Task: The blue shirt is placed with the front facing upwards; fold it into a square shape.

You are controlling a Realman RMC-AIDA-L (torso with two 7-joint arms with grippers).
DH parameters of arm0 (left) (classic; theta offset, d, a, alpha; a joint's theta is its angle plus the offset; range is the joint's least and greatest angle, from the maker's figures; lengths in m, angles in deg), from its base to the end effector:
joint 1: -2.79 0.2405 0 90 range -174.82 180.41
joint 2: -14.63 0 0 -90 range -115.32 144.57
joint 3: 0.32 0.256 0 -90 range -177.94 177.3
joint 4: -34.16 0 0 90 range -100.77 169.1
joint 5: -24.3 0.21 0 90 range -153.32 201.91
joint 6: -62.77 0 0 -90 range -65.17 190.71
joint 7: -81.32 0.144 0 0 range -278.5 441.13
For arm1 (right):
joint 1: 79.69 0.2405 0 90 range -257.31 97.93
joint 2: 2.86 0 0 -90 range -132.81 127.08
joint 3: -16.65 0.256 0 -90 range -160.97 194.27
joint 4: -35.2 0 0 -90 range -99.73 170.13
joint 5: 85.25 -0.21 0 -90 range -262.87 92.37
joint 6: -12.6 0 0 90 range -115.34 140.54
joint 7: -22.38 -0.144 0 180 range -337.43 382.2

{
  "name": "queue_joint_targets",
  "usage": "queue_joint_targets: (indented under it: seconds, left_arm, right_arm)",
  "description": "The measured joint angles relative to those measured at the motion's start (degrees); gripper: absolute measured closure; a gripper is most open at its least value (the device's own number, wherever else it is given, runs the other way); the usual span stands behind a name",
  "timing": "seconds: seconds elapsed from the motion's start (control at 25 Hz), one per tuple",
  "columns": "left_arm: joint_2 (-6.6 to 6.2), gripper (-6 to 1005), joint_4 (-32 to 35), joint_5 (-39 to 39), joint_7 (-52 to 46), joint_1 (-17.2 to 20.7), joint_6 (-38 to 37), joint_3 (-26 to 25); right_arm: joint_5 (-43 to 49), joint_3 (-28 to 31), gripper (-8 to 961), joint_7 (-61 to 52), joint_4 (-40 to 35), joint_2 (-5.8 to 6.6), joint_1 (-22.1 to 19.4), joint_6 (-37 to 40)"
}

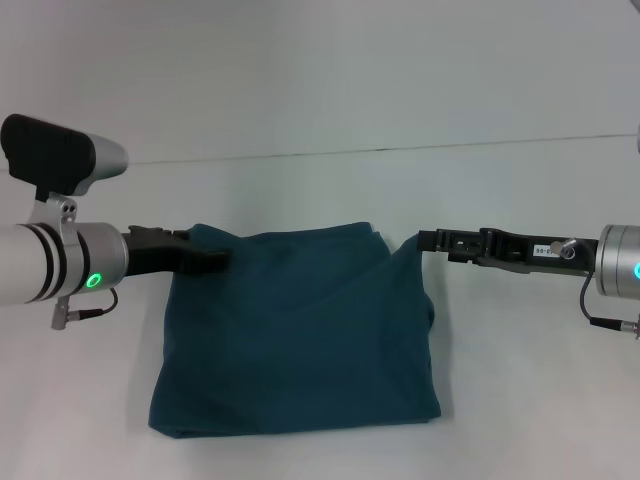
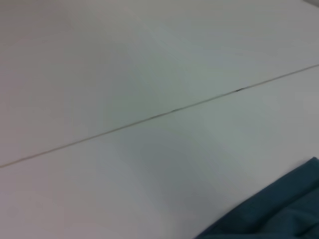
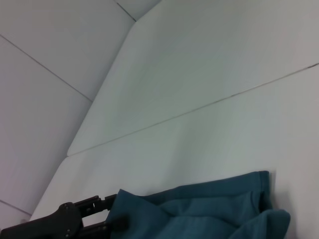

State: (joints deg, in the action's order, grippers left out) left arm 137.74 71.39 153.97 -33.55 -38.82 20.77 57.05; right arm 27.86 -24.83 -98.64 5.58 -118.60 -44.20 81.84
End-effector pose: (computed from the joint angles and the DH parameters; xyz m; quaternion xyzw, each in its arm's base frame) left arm -0.2412 0.4286 -0.0454 -0.8725 -0.3575 -0.0578 0.3279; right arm 0.2805 0.3816 0.0016 -0.7688 0.5660 0.2493 0.1626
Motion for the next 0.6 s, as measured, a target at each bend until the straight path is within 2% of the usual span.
queue_joint_targets:
  seconds: [0.12,0.2,0.48,0.6]
  left_arm:
    - [0.16,201,0.5,1.2,0.0,0.3,0.3,0.2]
    - [0.21,342,0.7,2.1,-0.3,0.3,0.4,0.3]
    - [0.2,555,0.9,2.4,-0.4,0.3,0.4,0.3]
    - [0.2,714,1.0,2.4,-0.4,0.3,0.4,0.3]
  right_arm:
    - [0.0,0.0,114,0.0,0.0,0.0,0.1,-0.1]
    - [0.0,0.0,114,0.0,0.0,0.0,0.2,-0.2]
    - [0.0,0.0,114,0.0,0.0,0.0,0.4,-0.2]
    - [0.0,0.0,114,0.0,0.0,0.0,0.4,-0.2]
